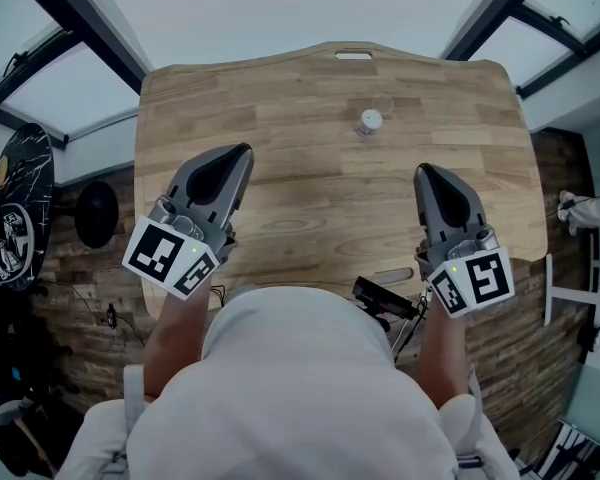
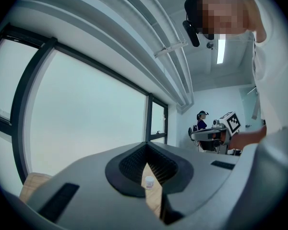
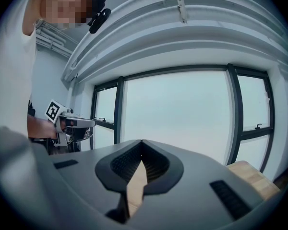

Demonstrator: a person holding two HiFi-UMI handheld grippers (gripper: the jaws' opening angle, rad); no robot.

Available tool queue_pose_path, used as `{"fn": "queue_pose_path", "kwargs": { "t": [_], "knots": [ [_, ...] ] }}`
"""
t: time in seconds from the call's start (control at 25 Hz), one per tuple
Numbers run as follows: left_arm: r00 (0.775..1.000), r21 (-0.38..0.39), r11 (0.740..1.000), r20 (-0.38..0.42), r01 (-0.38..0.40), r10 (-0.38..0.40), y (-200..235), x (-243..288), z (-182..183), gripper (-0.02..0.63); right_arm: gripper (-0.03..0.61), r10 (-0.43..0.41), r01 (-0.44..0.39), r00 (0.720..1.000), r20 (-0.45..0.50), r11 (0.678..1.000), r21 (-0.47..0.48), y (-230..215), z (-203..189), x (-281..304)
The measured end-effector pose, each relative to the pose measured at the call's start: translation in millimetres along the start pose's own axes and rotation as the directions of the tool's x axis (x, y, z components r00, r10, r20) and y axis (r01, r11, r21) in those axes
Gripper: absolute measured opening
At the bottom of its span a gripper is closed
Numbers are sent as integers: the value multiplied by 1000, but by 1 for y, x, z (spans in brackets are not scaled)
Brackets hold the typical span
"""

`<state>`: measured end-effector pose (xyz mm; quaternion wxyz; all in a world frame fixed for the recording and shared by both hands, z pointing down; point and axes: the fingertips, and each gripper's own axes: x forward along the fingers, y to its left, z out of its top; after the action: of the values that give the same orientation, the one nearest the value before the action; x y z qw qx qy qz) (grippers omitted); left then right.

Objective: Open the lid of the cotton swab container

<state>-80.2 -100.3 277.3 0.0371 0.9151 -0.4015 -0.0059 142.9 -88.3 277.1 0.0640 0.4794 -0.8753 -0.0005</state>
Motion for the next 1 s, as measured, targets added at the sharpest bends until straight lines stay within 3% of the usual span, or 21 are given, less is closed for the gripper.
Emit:
{"fn": "queue_pose_path", "kwargs": {
  "t": [1.0],
  "knots": [
    [1000, -5, 1000, -2, -13, 13, -1, -4, -2, 12, 20, 16, -16, 1000, 13, 1000, 10, 10, -2, 3]
  ]
}}
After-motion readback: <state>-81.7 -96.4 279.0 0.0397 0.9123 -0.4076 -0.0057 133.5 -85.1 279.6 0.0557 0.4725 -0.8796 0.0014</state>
